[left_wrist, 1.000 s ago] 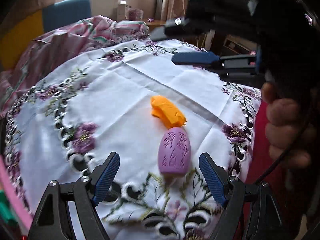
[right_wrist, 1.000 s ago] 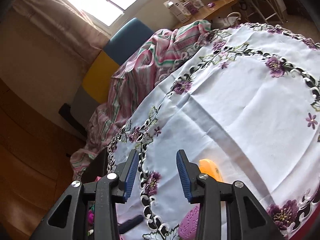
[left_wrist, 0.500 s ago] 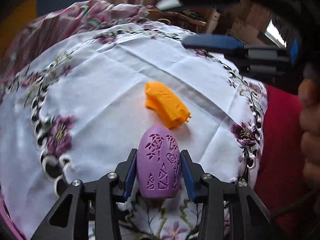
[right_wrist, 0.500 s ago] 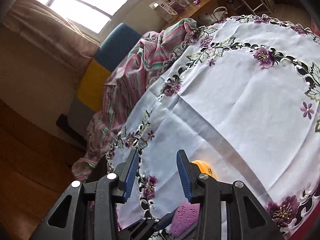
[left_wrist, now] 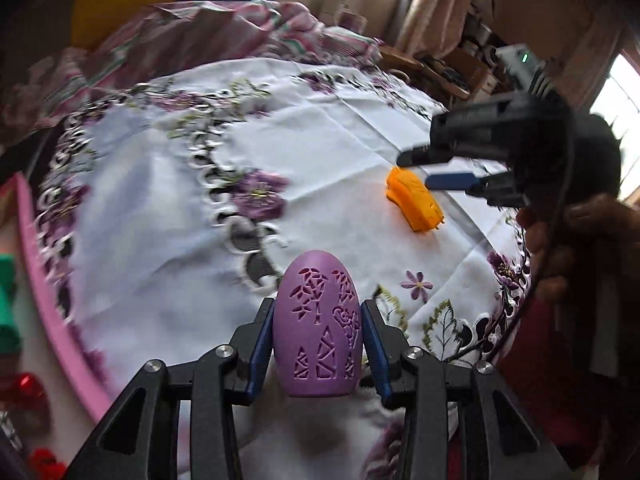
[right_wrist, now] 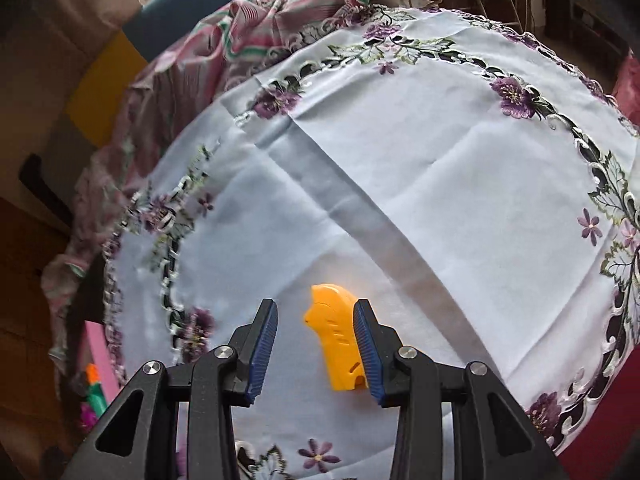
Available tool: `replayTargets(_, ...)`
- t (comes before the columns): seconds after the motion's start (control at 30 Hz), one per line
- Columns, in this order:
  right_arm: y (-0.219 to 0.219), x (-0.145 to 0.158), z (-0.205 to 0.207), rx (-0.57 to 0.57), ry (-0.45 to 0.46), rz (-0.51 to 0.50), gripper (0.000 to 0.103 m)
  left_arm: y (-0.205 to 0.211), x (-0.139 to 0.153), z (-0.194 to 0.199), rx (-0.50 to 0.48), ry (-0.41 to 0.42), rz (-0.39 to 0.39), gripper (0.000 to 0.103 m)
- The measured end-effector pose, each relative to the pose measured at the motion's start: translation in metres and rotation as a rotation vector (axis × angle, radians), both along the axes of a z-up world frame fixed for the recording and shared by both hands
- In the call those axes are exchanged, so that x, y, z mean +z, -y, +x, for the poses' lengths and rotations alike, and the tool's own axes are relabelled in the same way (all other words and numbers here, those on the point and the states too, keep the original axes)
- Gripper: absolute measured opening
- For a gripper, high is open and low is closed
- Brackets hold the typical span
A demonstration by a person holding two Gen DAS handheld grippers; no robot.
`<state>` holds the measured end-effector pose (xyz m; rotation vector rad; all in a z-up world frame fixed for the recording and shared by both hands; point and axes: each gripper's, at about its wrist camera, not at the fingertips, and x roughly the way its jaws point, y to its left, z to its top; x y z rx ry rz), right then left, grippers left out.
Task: Organize rigid objects
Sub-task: 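Lift the lilac egg toy with the left gripper while the right grasps the orange-yellow block, then lower the lilac egg toy into the tray and open the left gripper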
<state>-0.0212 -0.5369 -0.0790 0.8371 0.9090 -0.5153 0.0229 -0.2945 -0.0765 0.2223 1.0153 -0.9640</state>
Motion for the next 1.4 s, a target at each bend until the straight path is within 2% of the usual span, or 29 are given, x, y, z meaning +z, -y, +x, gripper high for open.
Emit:
replayTargets(0.17,-0.004,-0.01,0.007,0.025,-0.096,-0.034,0.04,-0.029,0.011,0.003,0.065,0.006,-0.026,0.042)
replayTargets(0.37,-0.009,-0.014,0.011,0.049,-0.162,-0.076,0.04,-0.064,0.027,0.004,0.138,0.034,-0.054,0.042)
replayTargets(0.4,-0.01,-0.015,0.012,0.055,-0.175,-0.082,0.035,-0.069,0.028,0.005,0.15,0.035,-0.059,0.042)
replayTargets(0.43,-0.012,-0.017,0.013,0.066,-0.19,-0.089,0.026,-0.077,0.031,0.006,0.17,0.036,-0.064,0.042)
replayTargets(0.6,-0.029,-0.019,0.023,0.151,-0.26,-0.176,0.026,-0.132,0.04,0.017,0.304,0.043,-0.085,0.042)
replayTargets(0.87,-0.039,-0.022,0.029,0.22,-0.272,-0.181,0.026,-0.212,0.034,0.032,0.519,0.047,-0.052,0.042)
replayTargets(1.03,-0.043,-0.021,0.03,0.228,-0.278,-0.202,0.026,-0.224,0.03,0.026,0.544,0.034,-0.049,0.042)
replayTargets(1.2,-0.046,-0.022,0.035,0.243,-0.287,-0.223,0.026,-0.22,0.026,0.025,0.54,-0.044,-0.1,0.042)
replayTargets(1.4,-0.048,-0.022,0.037,0.255,-0.283,-0.225,0.026,-0.2,0.019,0.031,0.516,-0.117,-0.113,0.042)
